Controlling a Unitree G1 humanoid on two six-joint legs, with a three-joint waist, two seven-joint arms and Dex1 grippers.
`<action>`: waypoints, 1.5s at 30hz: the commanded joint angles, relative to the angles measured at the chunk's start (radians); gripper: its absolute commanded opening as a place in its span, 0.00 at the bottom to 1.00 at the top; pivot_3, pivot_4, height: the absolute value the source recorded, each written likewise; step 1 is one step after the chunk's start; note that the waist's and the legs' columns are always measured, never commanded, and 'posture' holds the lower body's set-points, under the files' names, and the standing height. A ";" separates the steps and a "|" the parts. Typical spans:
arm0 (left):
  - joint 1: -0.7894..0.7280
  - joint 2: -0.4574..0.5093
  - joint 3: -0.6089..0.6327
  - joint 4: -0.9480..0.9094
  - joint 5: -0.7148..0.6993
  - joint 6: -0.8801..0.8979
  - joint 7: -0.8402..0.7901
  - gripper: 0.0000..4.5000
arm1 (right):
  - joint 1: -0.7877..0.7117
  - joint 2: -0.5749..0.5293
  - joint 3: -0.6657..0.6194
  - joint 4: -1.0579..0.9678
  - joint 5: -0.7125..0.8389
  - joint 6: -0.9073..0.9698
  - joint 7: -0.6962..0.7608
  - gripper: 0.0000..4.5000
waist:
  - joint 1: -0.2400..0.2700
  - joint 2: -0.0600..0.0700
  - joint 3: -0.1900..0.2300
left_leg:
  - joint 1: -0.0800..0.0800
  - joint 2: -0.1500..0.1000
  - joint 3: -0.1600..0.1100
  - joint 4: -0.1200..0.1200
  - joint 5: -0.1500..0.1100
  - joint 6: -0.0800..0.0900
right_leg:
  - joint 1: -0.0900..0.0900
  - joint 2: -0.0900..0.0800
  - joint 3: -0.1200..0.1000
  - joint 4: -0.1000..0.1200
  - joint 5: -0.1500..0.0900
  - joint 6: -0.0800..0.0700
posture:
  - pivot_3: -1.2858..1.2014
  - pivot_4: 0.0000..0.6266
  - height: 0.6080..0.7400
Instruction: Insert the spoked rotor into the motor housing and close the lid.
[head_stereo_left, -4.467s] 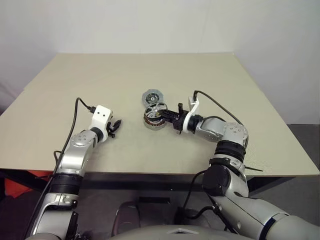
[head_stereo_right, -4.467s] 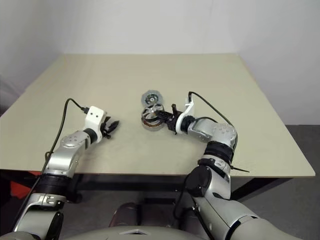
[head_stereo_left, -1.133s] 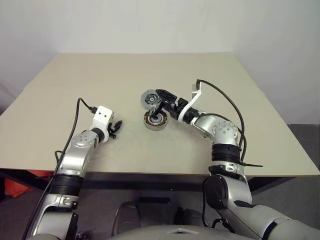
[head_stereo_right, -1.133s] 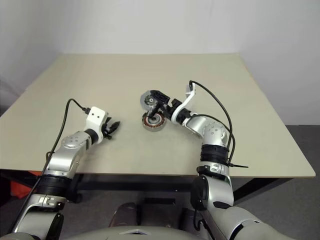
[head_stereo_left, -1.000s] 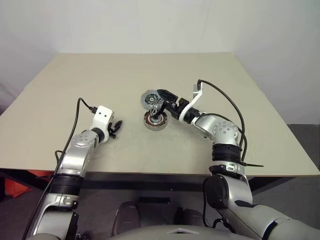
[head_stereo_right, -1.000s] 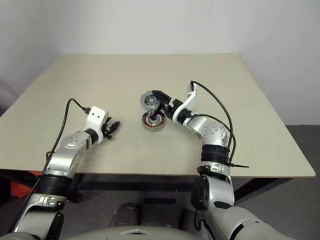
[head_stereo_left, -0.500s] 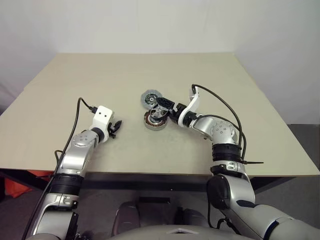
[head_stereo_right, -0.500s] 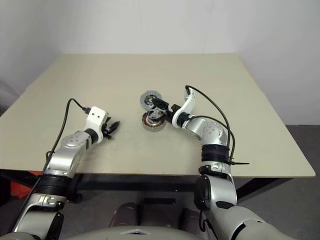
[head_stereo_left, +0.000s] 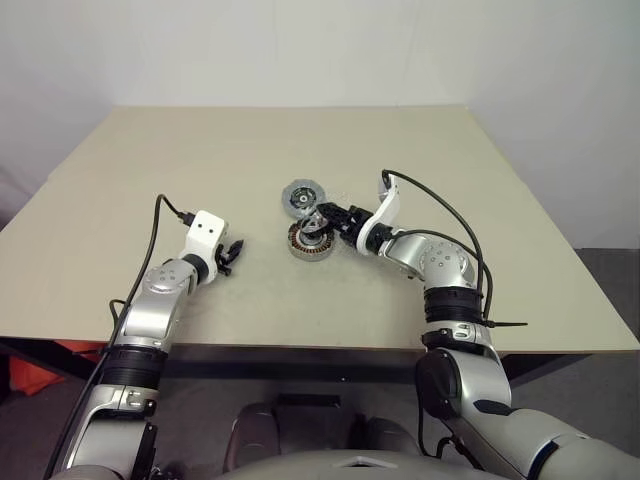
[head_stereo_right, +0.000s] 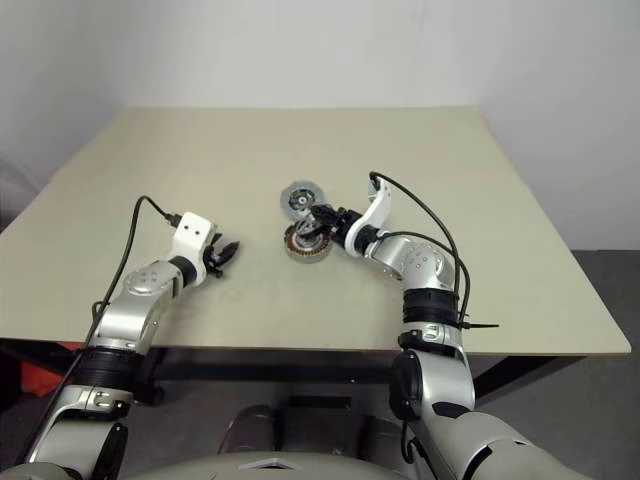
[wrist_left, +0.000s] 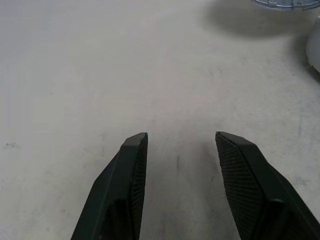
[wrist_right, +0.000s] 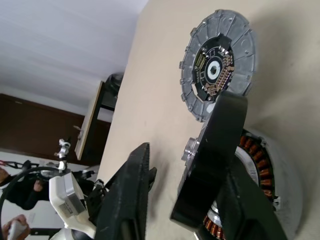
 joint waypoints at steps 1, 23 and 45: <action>-0.023 0.011 0.014 -0.014 0.002 -0.022 0.003 0.51 | -0.027 0.000 -0.004 -0.006 0.008 -0.021 0.007 0.38 | 0.000 0.000 0.000 | 0.000 0.000 0.000 0.000 0.000 0.000 | 0.000 0.000 0.000 0.000 0.000 0.000 | 0.52 0.00 1.00; -0.023 0.013 0.011 -0.011 0.005 -0.021 0.002 0.51 | -0.087 0.056 -0.197 0.030 0.254 0.193 -0.107 0.06 | 0.000 0.000 0.000 | 0.000 0.000 0.000 0.000 0.000 0.000 | 0.000 0.000 0.000 0.000 0.000 0.000 | 0.52 0.00 1.00; -0.012 0.027 0.007 -0.025 0.009 -0.016 -0.004 0.51 | -0.051 0.076 -0.191 0.140 0.213 0.102 -0.153 0.06 | 0.000 0.000 0.000 | 0.000 0.000 0.000 0.000 0.000 0.000 | 0.000 0.000 0.000 0.000 0.000 0.000 | 0.52 0.00 1.00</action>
